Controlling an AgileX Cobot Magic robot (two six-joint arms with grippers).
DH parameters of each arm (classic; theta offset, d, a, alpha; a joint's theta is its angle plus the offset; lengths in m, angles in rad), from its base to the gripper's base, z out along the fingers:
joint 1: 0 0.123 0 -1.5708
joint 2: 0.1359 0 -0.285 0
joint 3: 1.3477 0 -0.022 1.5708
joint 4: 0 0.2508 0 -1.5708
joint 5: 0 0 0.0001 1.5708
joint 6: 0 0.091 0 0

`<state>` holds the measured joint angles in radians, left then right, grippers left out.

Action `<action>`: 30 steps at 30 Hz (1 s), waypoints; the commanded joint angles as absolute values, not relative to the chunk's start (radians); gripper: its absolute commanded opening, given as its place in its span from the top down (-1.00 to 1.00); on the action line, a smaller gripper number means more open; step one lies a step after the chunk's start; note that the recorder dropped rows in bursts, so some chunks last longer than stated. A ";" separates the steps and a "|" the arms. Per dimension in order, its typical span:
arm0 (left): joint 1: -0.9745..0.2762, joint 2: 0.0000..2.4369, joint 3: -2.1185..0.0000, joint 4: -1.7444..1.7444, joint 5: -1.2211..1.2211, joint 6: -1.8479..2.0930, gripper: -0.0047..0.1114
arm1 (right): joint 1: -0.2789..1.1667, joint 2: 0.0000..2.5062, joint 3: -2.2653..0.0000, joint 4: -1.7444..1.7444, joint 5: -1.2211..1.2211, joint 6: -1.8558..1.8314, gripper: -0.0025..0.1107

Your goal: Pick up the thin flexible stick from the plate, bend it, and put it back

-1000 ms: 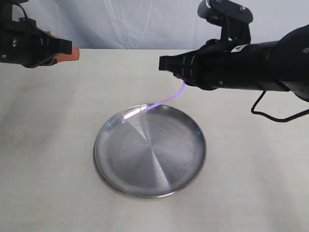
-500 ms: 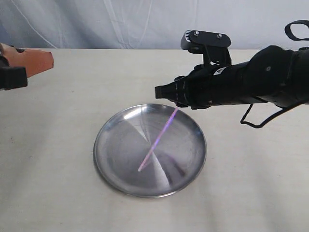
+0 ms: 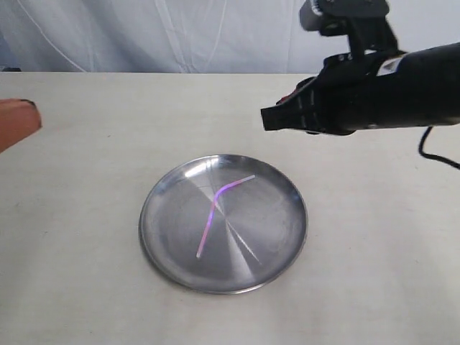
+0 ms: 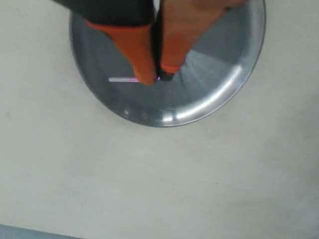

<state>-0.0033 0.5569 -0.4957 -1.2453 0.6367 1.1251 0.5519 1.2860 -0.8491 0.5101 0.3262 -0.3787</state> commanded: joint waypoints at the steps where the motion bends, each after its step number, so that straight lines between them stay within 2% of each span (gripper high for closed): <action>1: -0.003 0.446 -0.447 -1.243 0.502 1.116 0.92 | 0.546 1.091 -0.852 0.459 0.478 -0.366 0.96; 8: -0.003 0.430 -0.439 -1.237 0.539 1.030 0.92 | 0.548 0.915 -0.852 0.454 0.520 -0.364 0.96; 20: -0.003 0.430 -0.439 -1.237 0.540 1.030 0.92 | 0.527 0.772 -0.849 0.414 0.498 -0.366 0.96; 23: -0.003 0.430 -0.439 -1.233 0.529 1.030 0.92 | 0.385 0.652 -0.820 0.418 0.539 -0.366 0.96; 27: -0.003 0.430 -0.439 -1.233 0.525 1.030 0.92 | 0.103 0.441 -0.681 0.444 0.543 -0.364 0.96; 30: -0.003 0.430 -0.439 -1.233 0.525 1.030 0.92 | -0.044 0.313 -0.582 0.442 0.543 -0.364 0.96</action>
<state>-0.0033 0.4378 -0.4473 -1.2293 0.5340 1.0369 0.0805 0.4073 -0.6645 0.4394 0.5363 -0.3625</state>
